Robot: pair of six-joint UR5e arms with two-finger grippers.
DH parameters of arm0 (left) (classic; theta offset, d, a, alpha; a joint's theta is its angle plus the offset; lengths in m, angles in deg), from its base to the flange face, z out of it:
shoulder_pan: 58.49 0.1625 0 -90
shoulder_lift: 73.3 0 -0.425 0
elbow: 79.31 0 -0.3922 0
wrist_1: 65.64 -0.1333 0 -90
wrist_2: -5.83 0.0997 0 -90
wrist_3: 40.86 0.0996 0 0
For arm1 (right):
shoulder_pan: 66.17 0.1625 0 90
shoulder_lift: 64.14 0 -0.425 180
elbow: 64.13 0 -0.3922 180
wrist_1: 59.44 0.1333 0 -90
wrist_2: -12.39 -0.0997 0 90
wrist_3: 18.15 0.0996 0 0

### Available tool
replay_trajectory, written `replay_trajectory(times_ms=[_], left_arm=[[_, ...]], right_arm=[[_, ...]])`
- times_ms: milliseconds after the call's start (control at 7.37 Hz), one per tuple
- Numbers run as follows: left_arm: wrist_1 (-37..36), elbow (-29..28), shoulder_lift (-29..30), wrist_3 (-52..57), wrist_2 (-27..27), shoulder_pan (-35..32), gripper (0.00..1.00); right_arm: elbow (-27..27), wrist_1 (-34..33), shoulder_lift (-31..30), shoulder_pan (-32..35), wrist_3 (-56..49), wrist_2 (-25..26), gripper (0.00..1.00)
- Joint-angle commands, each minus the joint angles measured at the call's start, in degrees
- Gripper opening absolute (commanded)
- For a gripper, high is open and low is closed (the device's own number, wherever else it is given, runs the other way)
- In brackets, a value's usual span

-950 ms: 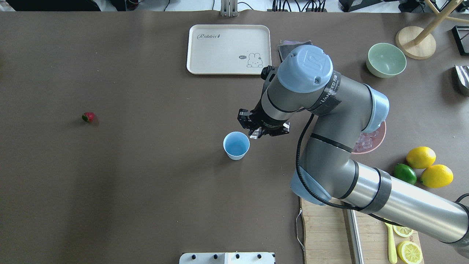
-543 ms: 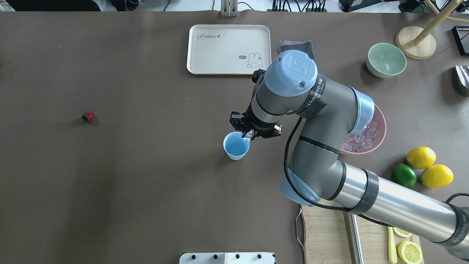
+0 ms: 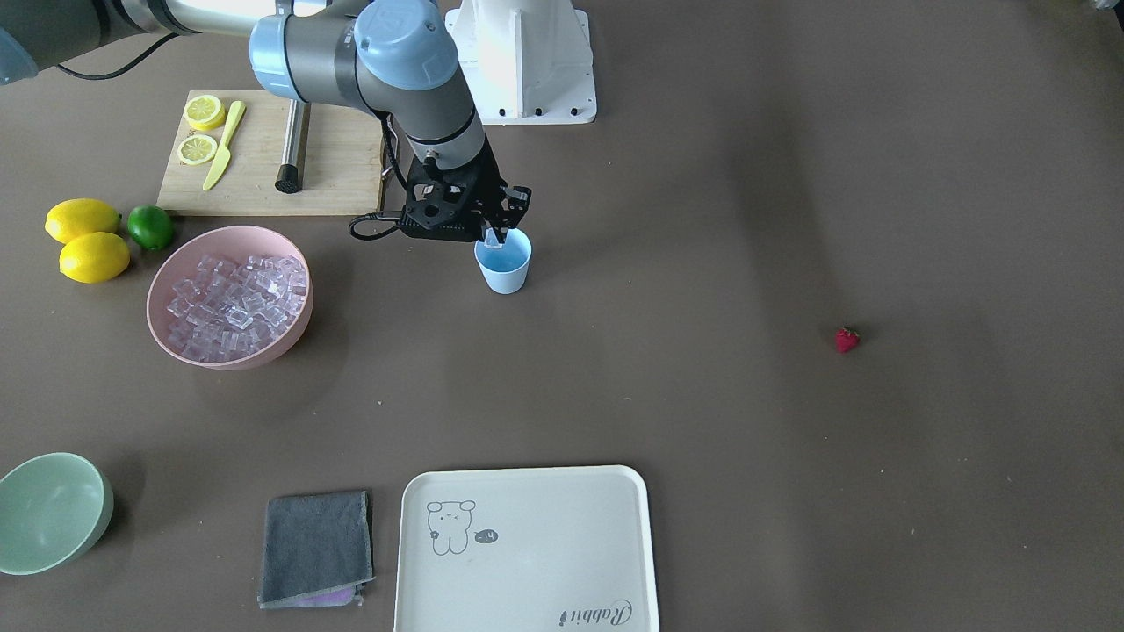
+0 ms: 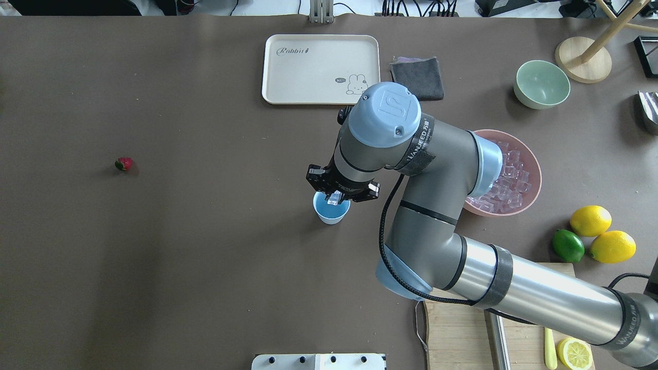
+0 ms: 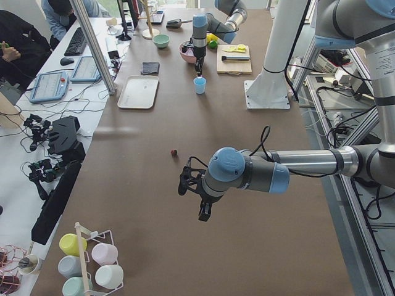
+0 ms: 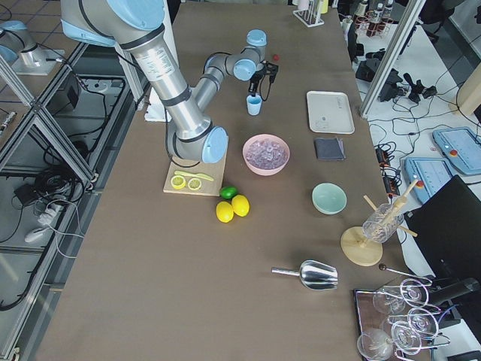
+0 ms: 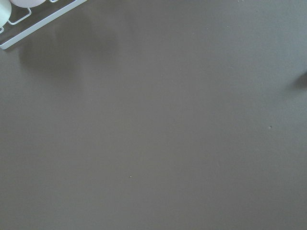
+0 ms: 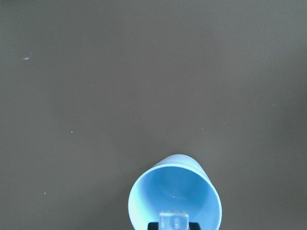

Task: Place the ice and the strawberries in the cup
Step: 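Open the right gripper above the blue cup to drop the cube, then move the right gripper back over the ice bowl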

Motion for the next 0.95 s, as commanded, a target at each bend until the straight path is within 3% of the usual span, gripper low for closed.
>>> replay_trajectory(times_ms=[0,407,815], left_arm=[[0.0,0.0,-0.1,0.0,0.0,0.0,0.98],[0.1,0.0,-0.1,0.0,0.0,-0.1,0.98],[0.1,0.3,-0.1,0.0,-0.1,-0.3,0.98]], right_arm=[[0.1,0.0,0.2,-0.2,0.6,0.2,0.57],[-0.6,-0.5,-2.0,4.6,-1.3,-2.5,0.57],[-3.8,-0.6,-12.0,13.2,-16.0,-8.3,0.57]])
